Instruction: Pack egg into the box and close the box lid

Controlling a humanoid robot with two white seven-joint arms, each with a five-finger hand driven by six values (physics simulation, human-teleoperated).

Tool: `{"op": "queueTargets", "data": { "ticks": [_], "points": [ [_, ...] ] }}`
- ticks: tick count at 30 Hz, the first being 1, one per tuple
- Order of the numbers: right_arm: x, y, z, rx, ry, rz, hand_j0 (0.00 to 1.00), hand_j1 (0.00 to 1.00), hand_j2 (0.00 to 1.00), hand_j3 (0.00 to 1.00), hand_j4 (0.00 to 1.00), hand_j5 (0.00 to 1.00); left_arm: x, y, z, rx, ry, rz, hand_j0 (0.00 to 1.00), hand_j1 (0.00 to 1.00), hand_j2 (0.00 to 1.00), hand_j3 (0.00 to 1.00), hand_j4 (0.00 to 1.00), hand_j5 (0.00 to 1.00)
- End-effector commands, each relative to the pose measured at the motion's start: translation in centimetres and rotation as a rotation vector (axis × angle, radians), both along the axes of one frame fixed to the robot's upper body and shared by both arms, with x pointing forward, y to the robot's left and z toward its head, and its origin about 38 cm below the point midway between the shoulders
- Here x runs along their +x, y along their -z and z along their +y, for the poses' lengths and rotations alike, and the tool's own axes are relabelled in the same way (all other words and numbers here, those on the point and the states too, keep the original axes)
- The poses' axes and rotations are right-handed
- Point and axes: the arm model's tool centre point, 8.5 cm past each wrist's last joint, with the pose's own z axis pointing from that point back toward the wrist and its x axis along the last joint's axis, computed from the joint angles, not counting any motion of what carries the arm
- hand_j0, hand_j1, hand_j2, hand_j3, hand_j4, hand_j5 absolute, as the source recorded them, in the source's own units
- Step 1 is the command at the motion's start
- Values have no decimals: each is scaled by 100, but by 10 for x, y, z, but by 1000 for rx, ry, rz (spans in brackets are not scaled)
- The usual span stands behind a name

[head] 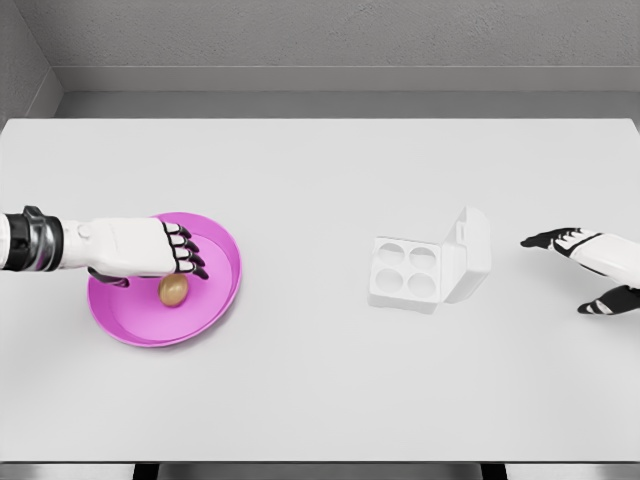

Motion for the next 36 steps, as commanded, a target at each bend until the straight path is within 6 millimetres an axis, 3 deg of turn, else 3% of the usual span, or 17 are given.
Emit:
{"op": "queueTargets", "data": {
  "ticks": [1, 5, 24, 36],
  "points": [
    [0, -3, 3, 7, -8, -7, 100, 100, 100, 100, 100, 100, -1, 1, 0, 0, -2, 6, 87, 87, 87, 87, 87, 87],
    [-1, -8, 14, 11, -42, -21, 100, 100, 100, 100, 100, 100, -1, 2, -1, 0, 3, 8, 86, 86, 86, 86, 86, 86],
    [-1, -7, 7, 1, -27, -13, 100, 100, 100, 100, 100, 100, -7, 11, -10, -4, 28, 32, 83, 83, 83, 83, 83, 83],
    [0, -6, 5, -1, -20, -11, 100, 100, 100, 100, 100, 100, -5, 12, -6, -1, 15, 34, 75, 75, 75, 75, 75, 75]
  ]
}}
